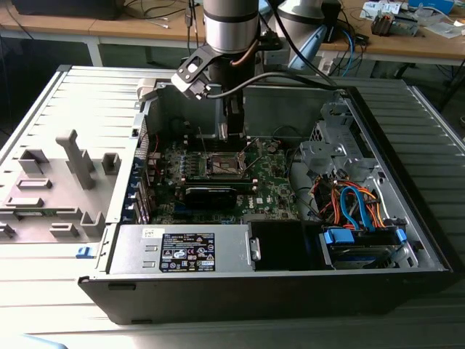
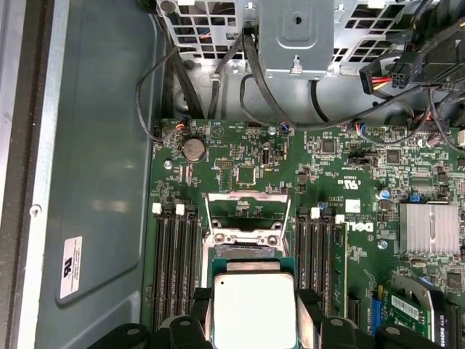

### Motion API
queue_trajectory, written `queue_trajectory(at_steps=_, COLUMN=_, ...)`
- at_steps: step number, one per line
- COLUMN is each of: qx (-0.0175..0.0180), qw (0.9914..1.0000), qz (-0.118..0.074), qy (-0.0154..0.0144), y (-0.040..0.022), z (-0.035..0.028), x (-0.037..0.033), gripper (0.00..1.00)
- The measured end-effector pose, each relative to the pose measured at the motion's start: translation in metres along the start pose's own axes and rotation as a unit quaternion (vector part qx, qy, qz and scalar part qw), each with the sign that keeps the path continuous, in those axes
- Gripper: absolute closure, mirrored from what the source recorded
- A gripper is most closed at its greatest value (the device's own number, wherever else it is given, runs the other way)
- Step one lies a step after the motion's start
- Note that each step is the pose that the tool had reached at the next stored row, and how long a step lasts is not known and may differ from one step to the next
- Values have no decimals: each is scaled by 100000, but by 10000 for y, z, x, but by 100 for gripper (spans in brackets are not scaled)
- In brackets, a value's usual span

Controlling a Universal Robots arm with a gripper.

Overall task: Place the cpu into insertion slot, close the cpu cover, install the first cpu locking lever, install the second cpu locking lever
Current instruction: 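Place the cpu into insertion slot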

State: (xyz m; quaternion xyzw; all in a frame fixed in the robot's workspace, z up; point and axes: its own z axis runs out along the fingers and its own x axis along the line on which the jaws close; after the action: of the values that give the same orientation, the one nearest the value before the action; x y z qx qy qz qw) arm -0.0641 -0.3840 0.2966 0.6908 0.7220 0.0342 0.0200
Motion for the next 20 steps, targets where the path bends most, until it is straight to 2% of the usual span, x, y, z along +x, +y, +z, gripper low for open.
queue_trajectory(at_steps=20, qx=0, qw=100000, qz=3, qy=-2, y=-41, z=22, x=1, gripper=45)
